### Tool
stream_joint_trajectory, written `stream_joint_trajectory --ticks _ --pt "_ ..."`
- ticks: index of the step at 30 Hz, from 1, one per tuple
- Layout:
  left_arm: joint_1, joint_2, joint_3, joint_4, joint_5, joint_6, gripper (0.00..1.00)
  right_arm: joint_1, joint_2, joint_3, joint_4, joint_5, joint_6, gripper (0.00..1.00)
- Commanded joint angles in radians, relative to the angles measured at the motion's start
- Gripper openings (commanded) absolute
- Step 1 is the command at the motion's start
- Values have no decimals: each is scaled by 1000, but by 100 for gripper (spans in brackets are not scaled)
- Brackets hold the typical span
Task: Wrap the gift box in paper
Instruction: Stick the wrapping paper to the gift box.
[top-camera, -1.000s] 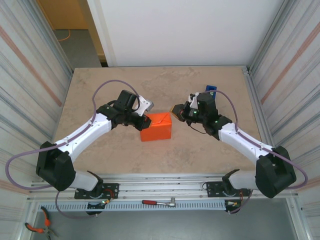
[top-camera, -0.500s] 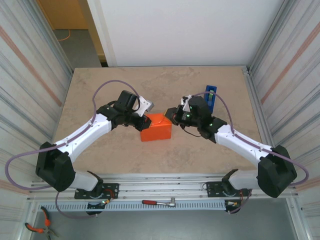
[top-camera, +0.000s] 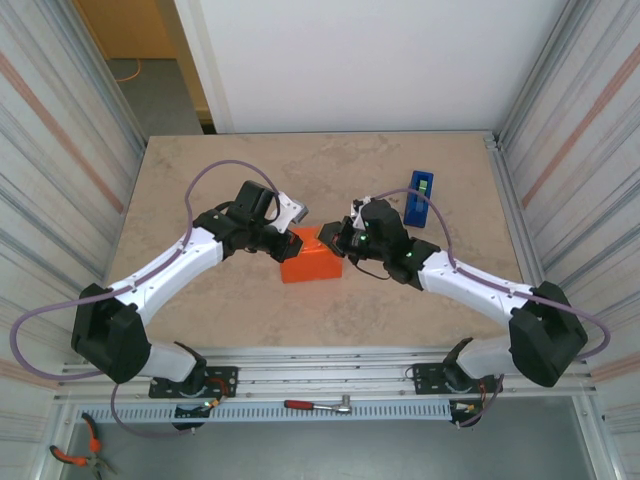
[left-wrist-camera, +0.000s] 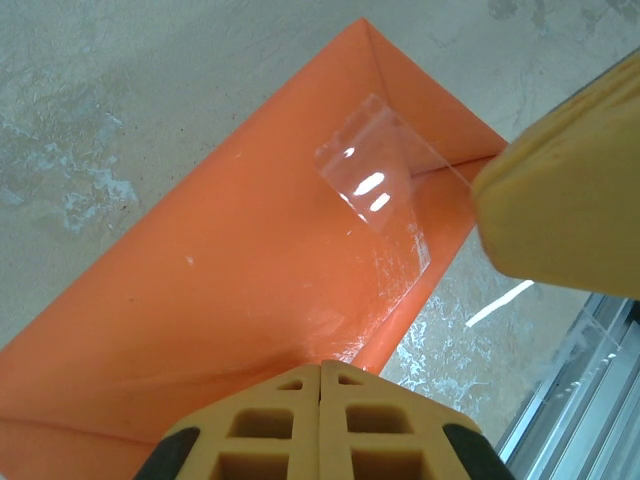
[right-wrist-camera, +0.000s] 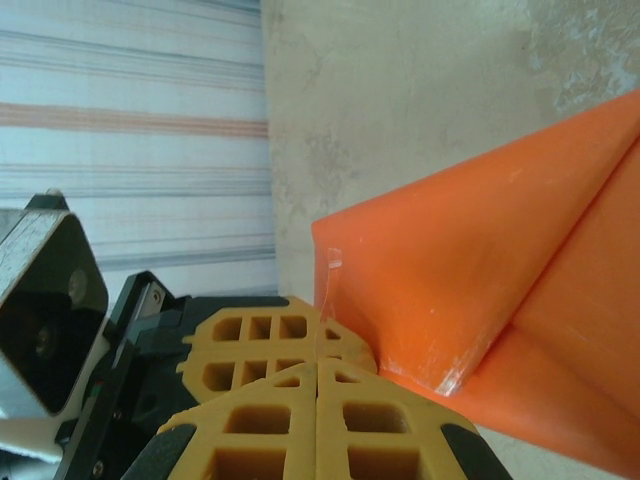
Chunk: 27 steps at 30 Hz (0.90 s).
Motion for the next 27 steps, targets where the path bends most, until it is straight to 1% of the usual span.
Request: stream_joint_trajectory --ticks 1,11,27 --pt "-21 72 -75 -146 -78 4 0 10 23 36 36 32 28 0" --pt "-21 76 -74 -145 -76 5 0 12 64 44 66 22 40 0" --pt "-23 76 -75 -145 -73 5 0 14 88 42 84 11 55 0"
